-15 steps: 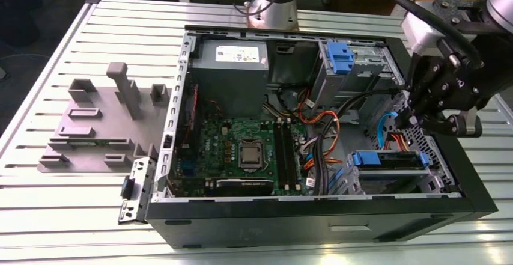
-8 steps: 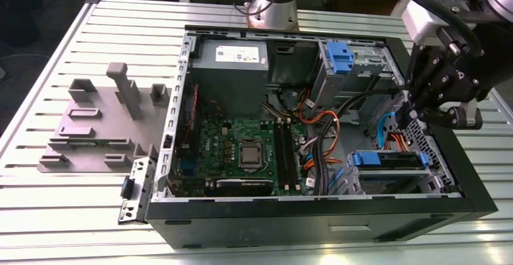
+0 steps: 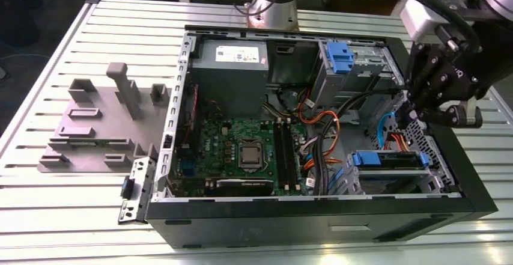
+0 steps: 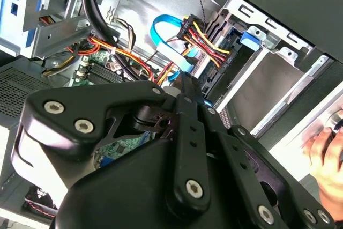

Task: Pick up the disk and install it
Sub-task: 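Insert the second disk wire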

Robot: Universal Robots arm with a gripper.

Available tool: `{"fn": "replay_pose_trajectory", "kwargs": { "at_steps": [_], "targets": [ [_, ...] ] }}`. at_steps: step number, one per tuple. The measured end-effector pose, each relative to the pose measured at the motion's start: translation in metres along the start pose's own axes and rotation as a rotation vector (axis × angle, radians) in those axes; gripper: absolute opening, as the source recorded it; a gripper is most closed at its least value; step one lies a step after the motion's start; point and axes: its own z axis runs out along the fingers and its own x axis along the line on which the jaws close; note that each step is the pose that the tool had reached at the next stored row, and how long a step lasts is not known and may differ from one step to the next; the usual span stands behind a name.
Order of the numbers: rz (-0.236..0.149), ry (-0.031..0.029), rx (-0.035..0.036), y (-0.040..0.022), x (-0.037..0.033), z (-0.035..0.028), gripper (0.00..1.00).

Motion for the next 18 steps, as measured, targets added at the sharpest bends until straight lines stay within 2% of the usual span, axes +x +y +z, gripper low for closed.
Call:
{"fn": "replay_pose_trajectory", "kwargs": {
  "at_steps": [1, 2, 3, 9, 13, 18],
  "targets": [
    [0.000, 0.0004, 0.0000, -0.0001, -0.0005, 0.0001, 0.17],
    [0.000, 0.0005, 0.0000, -0.0001, -0.0009, 0.0001, 0.17],
    [0.000, 0.0005, 0.0000, -0.0001, -0.0013, 0.0002, 0.24],
    [0.000, 0.0026, 0.0001, -0.0003, -0.0047, 0.0008, 0.24],
    [0.000, 0.0183, 0.0004, -0.0004, -0.0052, 0.0019, 0.24],
    [0.000, 0.0490, 0.0012, -0.0004, -0.0054, 0.0042, 0.24]
  ]
}}
